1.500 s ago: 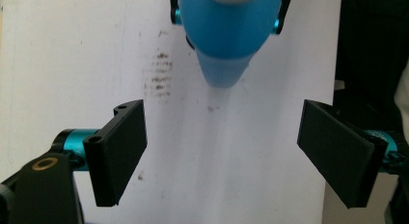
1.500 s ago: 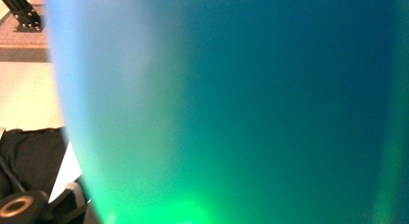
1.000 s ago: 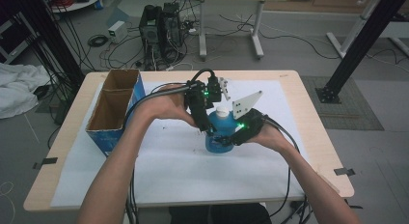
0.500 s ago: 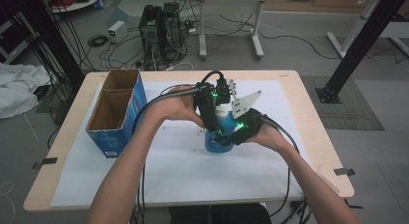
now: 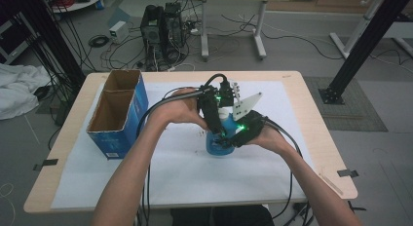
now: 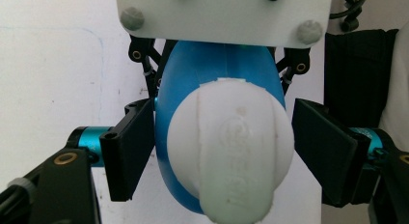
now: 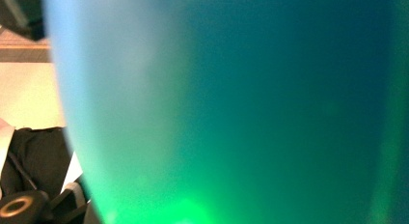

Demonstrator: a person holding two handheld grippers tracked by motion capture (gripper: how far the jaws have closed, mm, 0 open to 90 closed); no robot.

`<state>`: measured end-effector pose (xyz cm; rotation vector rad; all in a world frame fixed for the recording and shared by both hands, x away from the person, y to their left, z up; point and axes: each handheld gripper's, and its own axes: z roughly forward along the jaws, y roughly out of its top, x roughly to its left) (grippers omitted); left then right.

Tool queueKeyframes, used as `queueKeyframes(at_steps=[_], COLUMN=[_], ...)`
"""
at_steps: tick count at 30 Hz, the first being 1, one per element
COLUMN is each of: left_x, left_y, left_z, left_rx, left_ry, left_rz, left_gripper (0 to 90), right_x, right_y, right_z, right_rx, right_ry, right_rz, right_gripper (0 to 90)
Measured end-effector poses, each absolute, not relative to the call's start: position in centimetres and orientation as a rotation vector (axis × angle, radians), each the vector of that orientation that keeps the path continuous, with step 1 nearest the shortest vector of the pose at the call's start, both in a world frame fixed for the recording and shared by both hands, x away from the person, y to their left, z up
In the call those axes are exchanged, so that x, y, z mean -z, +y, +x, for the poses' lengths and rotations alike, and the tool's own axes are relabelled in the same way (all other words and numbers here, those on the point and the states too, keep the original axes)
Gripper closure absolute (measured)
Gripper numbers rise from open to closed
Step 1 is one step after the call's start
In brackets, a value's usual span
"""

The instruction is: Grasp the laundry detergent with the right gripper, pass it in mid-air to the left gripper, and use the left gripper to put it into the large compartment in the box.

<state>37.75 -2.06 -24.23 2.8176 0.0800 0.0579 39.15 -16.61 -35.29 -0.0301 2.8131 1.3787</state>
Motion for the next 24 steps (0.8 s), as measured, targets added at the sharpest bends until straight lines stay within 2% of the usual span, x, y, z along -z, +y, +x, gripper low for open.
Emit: queueKeyframes(at_steps=[5, 24], left_x=[24.67, 25.19], left_y=[-2.13, -2.42], left_z=[37.63, 37.76], left_rx=[-0.055, -0.062], left_ry=[0.126, 0.123], left_rz=[2.808, 2.834], left_gripper=[24.8, 31.5], right_x=[35.38, 35.62], right_y=[-16.52, -16.22], right_z=[39.14, 38.98], right_rx=[-1.379, -1.39], right_ry=[2.819, 2.832], right_rz=[-0.019, 0.03], right_gripper=[43.6, 43.6])
